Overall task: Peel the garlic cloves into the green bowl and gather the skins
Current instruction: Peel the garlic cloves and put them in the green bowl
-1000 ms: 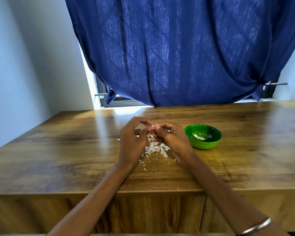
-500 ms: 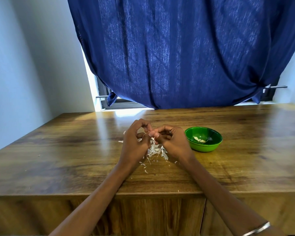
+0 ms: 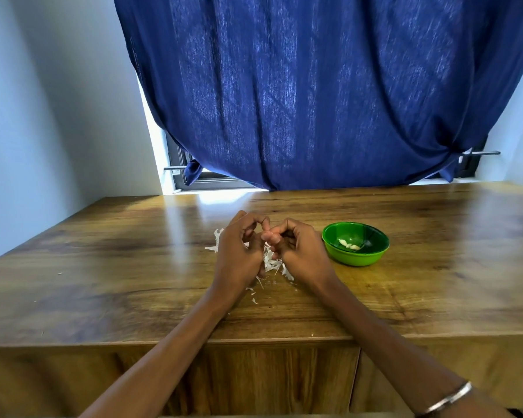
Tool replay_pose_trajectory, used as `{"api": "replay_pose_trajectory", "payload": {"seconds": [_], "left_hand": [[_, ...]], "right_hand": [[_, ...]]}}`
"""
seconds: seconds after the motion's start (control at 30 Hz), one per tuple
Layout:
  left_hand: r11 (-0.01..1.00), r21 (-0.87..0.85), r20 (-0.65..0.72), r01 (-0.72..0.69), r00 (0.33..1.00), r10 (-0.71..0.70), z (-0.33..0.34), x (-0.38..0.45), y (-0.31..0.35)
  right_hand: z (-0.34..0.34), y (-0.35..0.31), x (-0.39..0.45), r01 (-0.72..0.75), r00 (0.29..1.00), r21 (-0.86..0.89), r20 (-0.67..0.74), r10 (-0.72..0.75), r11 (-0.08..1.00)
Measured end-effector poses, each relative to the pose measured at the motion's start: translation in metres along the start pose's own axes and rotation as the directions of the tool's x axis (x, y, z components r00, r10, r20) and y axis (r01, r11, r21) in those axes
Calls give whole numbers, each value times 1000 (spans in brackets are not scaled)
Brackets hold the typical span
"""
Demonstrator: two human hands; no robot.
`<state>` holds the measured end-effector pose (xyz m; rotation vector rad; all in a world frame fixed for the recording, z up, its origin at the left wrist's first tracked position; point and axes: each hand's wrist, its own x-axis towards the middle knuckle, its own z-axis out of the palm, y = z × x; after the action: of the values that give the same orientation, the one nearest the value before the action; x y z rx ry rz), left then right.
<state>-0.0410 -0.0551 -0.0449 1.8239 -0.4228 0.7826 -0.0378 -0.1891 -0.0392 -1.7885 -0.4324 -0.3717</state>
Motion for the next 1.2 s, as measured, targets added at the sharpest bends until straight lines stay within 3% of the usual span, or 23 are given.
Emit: {"api": "replay_pose_trajectory", "payload": {"seconds": [0.43, 0.53, 0.7, 0.8, 1.2], "left_hand": [[990, 24, 55, -142, 989, 140, 8, 3, -6], [990, 0, 2, -138, 990, 138, 10, 3, -5], [993, -118, -76, -16, 997, 7, 7, 0, 3], [988, -152, -100, -11, 995, -4, 3, 0, 6], [992, 22, -220, -121, 968, 123, 0, -1, 3]], "right_hand": [[0, 2, 3, -41, 999, 149, 27, 37, 988], [0, 1, 3, -50, 999, 289, 20, 47, 956], [0, 1, 6, -31, 999, 287, -21, 39, 957], [0, 0, 5, -35, 998, 302, -37, 48, 953], [-4, -8, 1, -150, 988, 346, 16, 154, 926]]}}
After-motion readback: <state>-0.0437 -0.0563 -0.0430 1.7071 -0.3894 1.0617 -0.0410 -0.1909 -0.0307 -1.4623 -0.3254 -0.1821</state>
